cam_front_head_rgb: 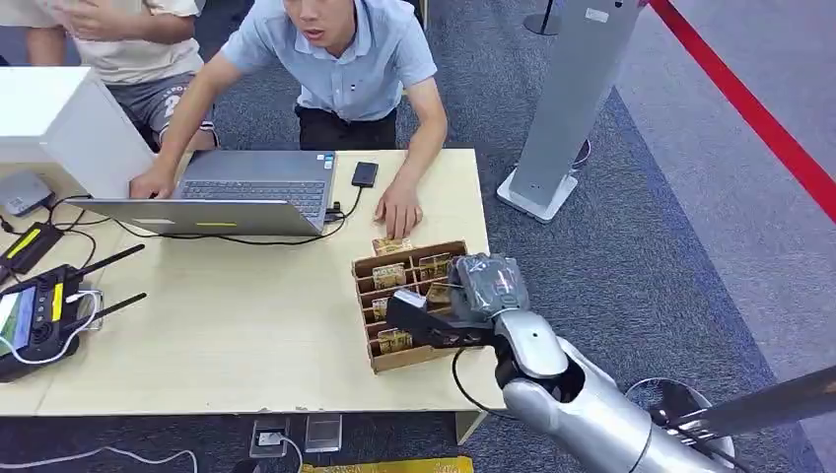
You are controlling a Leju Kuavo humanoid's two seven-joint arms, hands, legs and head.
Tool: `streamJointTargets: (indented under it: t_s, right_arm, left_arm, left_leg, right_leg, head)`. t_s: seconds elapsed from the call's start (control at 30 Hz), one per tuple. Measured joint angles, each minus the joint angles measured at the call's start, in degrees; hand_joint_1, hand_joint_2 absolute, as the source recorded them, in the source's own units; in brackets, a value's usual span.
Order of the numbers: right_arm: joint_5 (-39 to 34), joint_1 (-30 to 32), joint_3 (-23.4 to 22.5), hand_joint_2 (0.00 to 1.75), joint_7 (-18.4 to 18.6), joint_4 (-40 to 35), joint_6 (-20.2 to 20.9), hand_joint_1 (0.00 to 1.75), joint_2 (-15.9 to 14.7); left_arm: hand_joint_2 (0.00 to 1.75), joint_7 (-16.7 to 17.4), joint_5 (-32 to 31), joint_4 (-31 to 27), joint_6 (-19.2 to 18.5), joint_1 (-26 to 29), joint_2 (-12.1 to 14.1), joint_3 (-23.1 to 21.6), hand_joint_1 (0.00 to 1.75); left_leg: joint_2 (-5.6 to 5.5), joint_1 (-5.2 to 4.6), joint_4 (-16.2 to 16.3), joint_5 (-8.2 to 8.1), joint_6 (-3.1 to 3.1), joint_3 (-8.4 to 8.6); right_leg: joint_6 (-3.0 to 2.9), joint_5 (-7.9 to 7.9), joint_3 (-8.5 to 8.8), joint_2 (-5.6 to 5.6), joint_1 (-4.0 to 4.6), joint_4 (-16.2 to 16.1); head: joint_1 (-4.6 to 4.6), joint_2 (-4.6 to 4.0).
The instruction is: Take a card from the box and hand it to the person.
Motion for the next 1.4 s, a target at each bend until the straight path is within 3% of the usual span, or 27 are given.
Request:
streamJointTargets:
  t_s: [0.27, 0.43, 0.53, 0.7, 0.87, 1.4]
  right_arm:
    - [0.55, 2.34, -5.35, 1.75, 0.07, -10.39, 4.52, 1.43, -1.42]
    - [0.31, 2.44, -5.83, 1.75, -0.37, -14.51, 2.75, 1.43, -1.51]
    - [-0.24, 2.22, -5.5, 1.75, -3.17, -14.97, -1.43, 1.43, -1.44]
    - [0.63, 1.89, -5.07, 1.75, -13.31, -12.57, -16.19, 1.43, -0.55]
    - [7.54, 1.54, -4.63, 1.75, -16.07, -8.73, -26.89, 1.43, -0.35]
    - [12.06, 1.49, -4.04, 1.75, -13.58, -2.9, -30.34, 1.43, -0.24]
  left_arm:
    - [1.75, -0.15, 1.36, 0.0, 0.37, 0.59, 0.11, 0.13, 0.0]
    - [1.75, -0.17, 1.35, 0.0, 0.52, 0.57, 0.11, 0.18, 0.0]
    - [1.75, -0.85, 1.16, 0.0, -0.09, 0.56, 0.11, 0.15, 0.0]
    - [1.75, -1.29, 0.5, -0.02, -0.55, 0.45, -0.13, 0.11, 0.0]
    - [1.75, -0.94, -0.26, -0.02, -0.5, 0.09, -0.35, 0.09, 0.0]
    - [1.75, -0.39, -0.48, 0.0, 0.04, -0.4, -0.42, 0.09, 0.0]
  left_leg:
    - [0.0, 0.0, 0.0, 0.0, 0.0, 0.0]
    - [0.0, 0.0, 0.0, 0.0, 0.0, 0.0]
    - [0.0, 0.0, 0.0, 0.0, 0.0, -0.01]
    - [0.0, 0.0, 0.0, 0.0, 0.0, -0.02]
    - [-0.01, 0.0, 0.0, 0.0, 0.0, -0.02]
    - [-0.01, 0.0, 0.0, 0.0, 0.0, -0.03]
  right_leg:
    - [0.0, 0.0, 0.0, 0.0, 0.0, 0.0]
    - [0.0, 0.0, 0.01, 0.0, 0.0, 0.0]
    - [0.0, 0.0, 0.02, 0.0, 0.0, 0.0]
    - [0.0, 0.0, 0.02, 0.0, 0.0, 0.0]
    - [0.0, 0.0, 0.02, -0.01, 0.0, 0.0]
    - [0.0, 0.0, 0.01, -0.01, 0.0, 0.0]
  head:
    - [-0.07, 0.0]
    - [-0.04, 0.0]
    - [0.0, 0.0]
    - [0.0, 0.0]
    - [0.02, 0.0]
    - [0.0, 0.0]
